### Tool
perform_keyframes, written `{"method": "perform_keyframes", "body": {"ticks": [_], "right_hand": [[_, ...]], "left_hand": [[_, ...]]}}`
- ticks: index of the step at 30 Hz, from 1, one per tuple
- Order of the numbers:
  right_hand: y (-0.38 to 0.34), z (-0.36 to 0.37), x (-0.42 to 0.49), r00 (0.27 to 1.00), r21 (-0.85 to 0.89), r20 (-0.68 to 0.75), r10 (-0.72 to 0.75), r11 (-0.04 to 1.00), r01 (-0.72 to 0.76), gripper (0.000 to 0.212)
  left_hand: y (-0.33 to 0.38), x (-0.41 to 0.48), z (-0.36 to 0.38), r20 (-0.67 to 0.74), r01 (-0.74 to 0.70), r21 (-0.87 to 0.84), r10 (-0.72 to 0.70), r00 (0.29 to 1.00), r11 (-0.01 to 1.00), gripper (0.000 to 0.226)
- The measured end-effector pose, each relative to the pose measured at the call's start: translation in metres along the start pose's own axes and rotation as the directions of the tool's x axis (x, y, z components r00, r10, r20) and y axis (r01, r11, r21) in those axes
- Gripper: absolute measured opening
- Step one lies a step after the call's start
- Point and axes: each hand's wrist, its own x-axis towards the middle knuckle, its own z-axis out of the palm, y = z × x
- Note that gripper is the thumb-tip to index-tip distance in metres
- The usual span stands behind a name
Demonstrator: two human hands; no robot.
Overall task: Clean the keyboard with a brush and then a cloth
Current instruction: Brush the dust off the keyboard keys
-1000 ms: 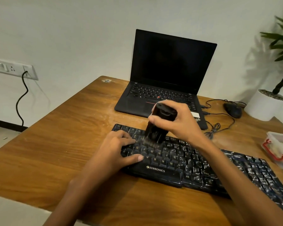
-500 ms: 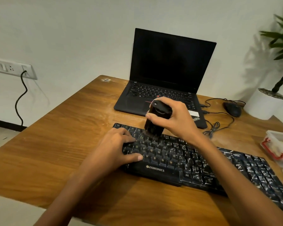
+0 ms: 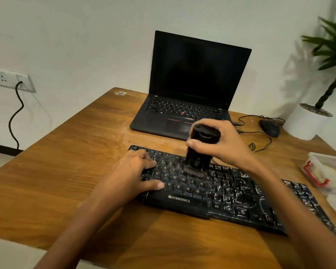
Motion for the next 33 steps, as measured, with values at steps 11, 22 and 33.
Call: {"method": "perform_keyframes", "body": {"ticks": [11,22,33], "right_hand": [[0.009,0.009,-0.009,0.998,-0.007,0.047,0.031,1.0,-0.031,0.019],[0.017,0.03,0.029,0.99,0.102,-0.108,0.092,0.991,-0.081,0.019],[0.008,0.027,0.02,0.993,0.046,-0.115,-0.01,0.999,0.016,0.028]], "left_hand": [[0.001,-0.001,0.0,0.005,-0.039,0.034,0.039,0.999,0.999,0.064],[0.001,-0.004,0.002,-0.015,-0.063,0.043,0.063,0.998,0.997,0.062],[-0.006,-0.005,0.008,-0.056,-0.04,-0.02,0.038,0.998,0.999,0.064]]}}
